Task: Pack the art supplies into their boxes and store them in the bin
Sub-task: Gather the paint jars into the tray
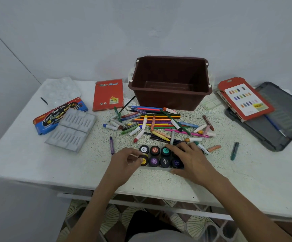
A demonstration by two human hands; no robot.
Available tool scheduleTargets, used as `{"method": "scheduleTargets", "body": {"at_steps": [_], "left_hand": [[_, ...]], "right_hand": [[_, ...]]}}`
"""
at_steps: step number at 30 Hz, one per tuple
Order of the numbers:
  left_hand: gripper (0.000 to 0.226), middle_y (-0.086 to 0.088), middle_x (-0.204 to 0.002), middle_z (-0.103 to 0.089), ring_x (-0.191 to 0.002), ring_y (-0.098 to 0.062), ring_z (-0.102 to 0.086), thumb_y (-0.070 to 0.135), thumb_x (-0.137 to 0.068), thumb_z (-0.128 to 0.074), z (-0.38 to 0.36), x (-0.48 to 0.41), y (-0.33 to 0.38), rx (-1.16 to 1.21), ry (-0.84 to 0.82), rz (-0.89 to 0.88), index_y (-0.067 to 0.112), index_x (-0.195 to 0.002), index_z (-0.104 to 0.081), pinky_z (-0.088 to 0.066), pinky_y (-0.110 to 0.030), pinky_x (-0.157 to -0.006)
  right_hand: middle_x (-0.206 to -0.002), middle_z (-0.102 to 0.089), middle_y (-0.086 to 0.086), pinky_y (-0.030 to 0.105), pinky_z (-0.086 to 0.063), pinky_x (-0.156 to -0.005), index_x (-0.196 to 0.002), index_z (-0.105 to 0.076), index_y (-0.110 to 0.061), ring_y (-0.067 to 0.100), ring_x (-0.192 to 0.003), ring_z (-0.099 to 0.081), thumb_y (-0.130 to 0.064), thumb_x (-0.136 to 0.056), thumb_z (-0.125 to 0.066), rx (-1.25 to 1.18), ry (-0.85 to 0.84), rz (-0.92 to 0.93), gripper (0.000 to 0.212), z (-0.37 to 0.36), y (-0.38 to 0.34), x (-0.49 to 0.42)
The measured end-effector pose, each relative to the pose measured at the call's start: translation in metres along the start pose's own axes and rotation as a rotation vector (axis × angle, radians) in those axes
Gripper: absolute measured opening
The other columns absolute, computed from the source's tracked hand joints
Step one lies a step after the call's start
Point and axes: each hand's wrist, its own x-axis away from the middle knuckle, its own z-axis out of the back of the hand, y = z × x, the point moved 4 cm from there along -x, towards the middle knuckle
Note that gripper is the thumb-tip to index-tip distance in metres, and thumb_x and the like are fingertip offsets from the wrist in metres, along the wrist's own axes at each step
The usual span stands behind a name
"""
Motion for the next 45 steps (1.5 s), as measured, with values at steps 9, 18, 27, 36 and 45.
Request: {"method": "scheduleTargets", "body": {"at_steps": [9,18,27,36,45], "left_hand": [[0.014,0.004,-0.088,-0.062,-0.082,-0.006,-0.06,0.015,-0.086,-0.073,0.0,-0.001,-0.002,-0.156,-0.01,-0.12,0.02,-0.099,-0.07,-0.046,-0.014,-0.073],[0.01,0.006,-0.087,-0.06,-0.08,-0.006,-0.059,0.025,-0.092,-0.066,0.004,-0.006,-0.003,-0.312,-0.079,-0.153,0.022,-0.101,-0.066,-0.051,-0.028,-0.074],[0.014,0.015,-0.096,-0.053,-0.084,-0.002,-0.056,0.036,-0.091,-0.066,0.004,-0.003,-0.003,-0.354,-0.033,-0.228,0.029,-0.102,-0.06,-0.048,-0.022,-0.071],[0.039,0.009,-0.115,-0.049,-0.101,-0.007,-0.053,0.033,-0.085,-0.075,-0.008,-0.001,-0.011,-0.406,-0.073,-0.321,0.027,-0.122,-0.064,-0.05,-0.027,-0.076],[0.039,0.008,-0.11,-0.058,-0.085,-0.007,-0.062,0.046,-0.094,-0.057,-0.003,-0.007,-0.005,-0.465,-0.112,-0.388,0.021,-0.123,-0.066,-0.054,-0.027,-0.069]], "right_hand": [[-0.131,-0.05,0.001,0.045,-0.041,-0.096,-0.151,-0.032,-0.032,0.028,-0.112,-0.042,-0.057,-0.081,-0.068,0.002,-0.002,-0.002,0.083,0.0,0.0,0.0],[-0.131,-0.05,0.001,0.044,-0.04,-0.097,-0.151,-0.031,-0.032,0.027,-0.112,-0.042,-0.056,-0.081,-0.069,0.0,0.009,-0.005,0.084,0.001,0.0,0.001],[-0.129,-0.05,0.0,0.042,-0.04,-0.095,-0.151,-0.032,-0.033,0.026,-0.11,-0.042,-0.057,-0.08,-0.07,0.002,0.011,0.001,0.084,0.0,0.0,0.0],[-0.126,-0.052,0.0,0.042,-0.042,-0.093,-0.149,-0.035,-0.032,0.026,-0.107,-0.044,-0.056,-0.078,-0.071,-0.003,0.015,0.012,0.083,-0.002,0.001,0.001],[-0.126,-0.052,0.001,0.043,-0.042,-0.093,-0.149,-0.037,-0.031,0.027,-0.107,-0.044,-0.056,-0.077,-0.072,-0.004,0.012,0.016,0.083,-0.002,0.001,0.0]]}}
